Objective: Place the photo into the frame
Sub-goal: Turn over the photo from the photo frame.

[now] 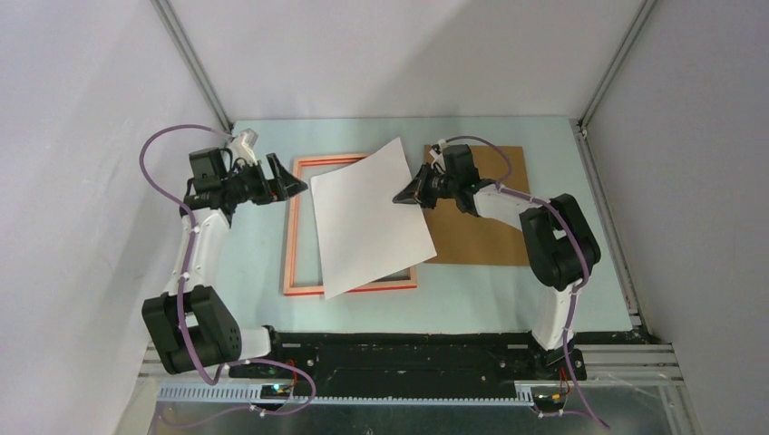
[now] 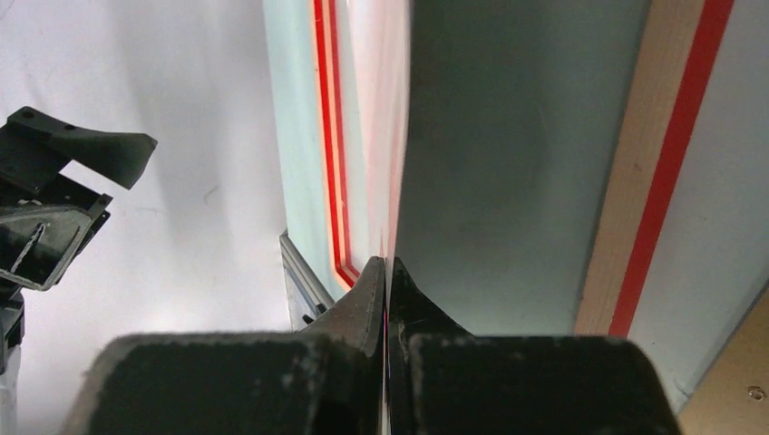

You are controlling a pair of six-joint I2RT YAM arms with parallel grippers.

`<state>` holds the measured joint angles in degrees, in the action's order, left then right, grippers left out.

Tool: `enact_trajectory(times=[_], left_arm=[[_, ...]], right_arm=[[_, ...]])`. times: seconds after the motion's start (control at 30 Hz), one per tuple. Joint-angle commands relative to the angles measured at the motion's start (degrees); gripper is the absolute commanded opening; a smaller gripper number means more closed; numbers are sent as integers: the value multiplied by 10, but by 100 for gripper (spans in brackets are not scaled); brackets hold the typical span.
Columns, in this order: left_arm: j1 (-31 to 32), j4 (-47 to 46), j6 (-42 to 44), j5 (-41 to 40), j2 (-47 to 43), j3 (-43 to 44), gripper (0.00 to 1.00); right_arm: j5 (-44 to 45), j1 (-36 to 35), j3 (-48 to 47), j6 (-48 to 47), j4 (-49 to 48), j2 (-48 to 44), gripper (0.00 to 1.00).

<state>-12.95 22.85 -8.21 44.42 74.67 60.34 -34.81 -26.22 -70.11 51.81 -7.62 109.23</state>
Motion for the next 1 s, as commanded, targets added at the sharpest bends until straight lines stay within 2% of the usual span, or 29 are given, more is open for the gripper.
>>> enact_trajectory(times=[0.0,0.5,0.97], left_arm=[[-5,-13,20,-12,8,5,92],[-5,-13,38,-65,35,-11,93],[-5,-15,33,-79,51,3,93]], right_arm=[[31,-8,2,-10,-9,14,0],[41,16,2,63,-126,74,0],[61,5,2,110,-192,109,0]])
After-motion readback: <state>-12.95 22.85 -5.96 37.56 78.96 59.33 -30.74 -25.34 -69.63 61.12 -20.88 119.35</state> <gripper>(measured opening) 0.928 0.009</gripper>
